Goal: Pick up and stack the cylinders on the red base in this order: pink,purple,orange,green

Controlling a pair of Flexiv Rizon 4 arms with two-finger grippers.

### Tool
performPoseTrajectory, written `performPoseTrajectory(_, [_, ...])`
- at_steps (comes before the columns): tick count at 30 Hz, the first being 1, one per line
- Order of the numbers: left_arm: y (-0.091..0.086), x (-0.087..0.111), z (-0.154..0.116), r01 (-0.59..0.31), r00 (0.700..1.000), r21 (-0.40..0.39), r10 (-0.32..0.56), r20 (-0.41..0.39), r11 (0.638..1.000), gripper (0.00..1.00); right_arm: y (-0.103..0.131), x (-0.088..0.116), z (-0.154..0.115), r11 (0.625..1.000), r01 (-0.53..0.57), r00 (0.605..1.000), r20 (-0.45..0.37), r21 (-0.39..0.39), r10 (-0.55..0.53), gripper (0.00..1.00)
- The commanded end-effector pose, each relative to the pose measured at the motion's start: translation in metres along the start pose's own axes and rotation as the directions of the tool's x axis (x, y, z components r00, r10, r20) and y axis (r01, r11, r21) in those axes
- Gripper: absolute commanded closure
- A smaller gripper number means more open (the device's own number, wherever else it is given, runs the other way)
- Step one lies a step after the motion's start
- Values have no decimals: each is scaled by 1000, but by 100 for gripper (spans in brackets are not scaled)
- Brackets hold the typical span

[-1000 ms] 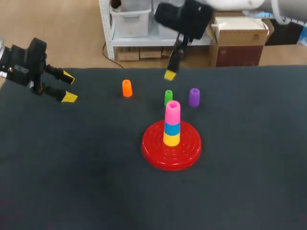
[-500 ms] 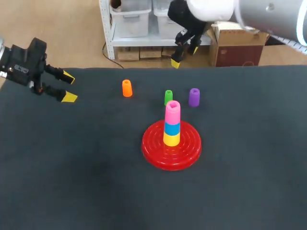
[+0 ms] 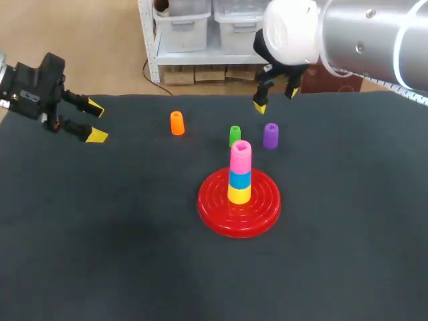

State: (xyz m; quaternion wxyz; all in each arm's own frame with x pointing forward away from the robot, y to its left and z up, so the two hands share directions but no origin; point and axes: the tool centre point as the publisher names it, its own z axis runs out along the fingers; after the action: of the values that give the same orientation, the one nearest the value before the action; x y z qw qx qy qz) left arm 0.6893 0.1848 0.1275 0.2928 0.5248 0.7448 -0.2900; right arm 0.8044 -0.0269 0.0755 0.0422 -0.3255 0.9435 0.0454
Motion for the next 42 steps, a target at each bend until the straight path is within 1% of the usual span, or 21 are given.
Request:
performPoseTrajectory(1, [0, 1, 0, -2, 1000, -1, 2, 3, 1000, 0, -1, 11, 8, 1000, 0, 1000, -3, 22, 0, 0])
performPoseTrajectory(9, [0, 1, 0, -2, 1000, -1, 2, 3, 1000, 0, 0, 17, 27, 1000, -12, 999, -41, 12, 12, 0])
performPoseTrajectory(13, [0, 1, 0, -2, 1000, -1, 2, 3, 1000, 0, 0, 14, 36, 1000, -24, 998, -61, 9, 24, 0])
performPoseTrajectory(15, [0, 1, 0, -2, 1000, -1, 2, 3, 1000, 0, 0, 12, 39, 999, -12, 996, -89, 32, 15, 0])
performPoseTrajectory(20, [0, 1, 0, -2, 1000, -1, 2, 3, 1000, 0, 1, 7, 46, 999, -14, 995, -101, 31, 17, 0])
performPoseTrajectory(24, [0, 1, 0, -2, 1000, -1, 2, 3, 1000, 0, 3, 8, 51, 1000, -15, 994, -107, 27, 18, 0])
performPoseTrajectory(26, [0, 1, 0, -2, 1000, -1, 2, 3, 1000, 0, 4, 9, 54, 1000, -16, 994, -110, 25, 19, 4])
performPoseTrajectory(27, [0, 1, 0, -2, 1000, -1, 2, 3, 1000, 0, 4, 10, 55, 1000, -16, 994, -112, 24, 19, 9])
performPoseTrajectory(29, [0, 1, 0, -2, 1000, -1, 2, 3, 1000, 0, 5, 12, 57, 999, -16, 993, -117, 28, 20, 14])
performPoseTrajectory(31, [0, 1, 0, -2, 1000, -1, 2, 3, 1000, 0, 5, 14, 58, 999, -17, 993, -119, 42, 22, 16])
performPoseTrajectory(39, [0, 1, 0, -2, 1000, -1, 2, 3, 1000, 0, 8, 18, 57, 998, -27, 995, -97, 52, 32, 22])
performPoseTrajectory(42, [0, 1, 0, -2, 1000, -1, 2, 3, 1000, 0, 12, 19, 57, 998, -24, 995, -95, 53, 29, 29])
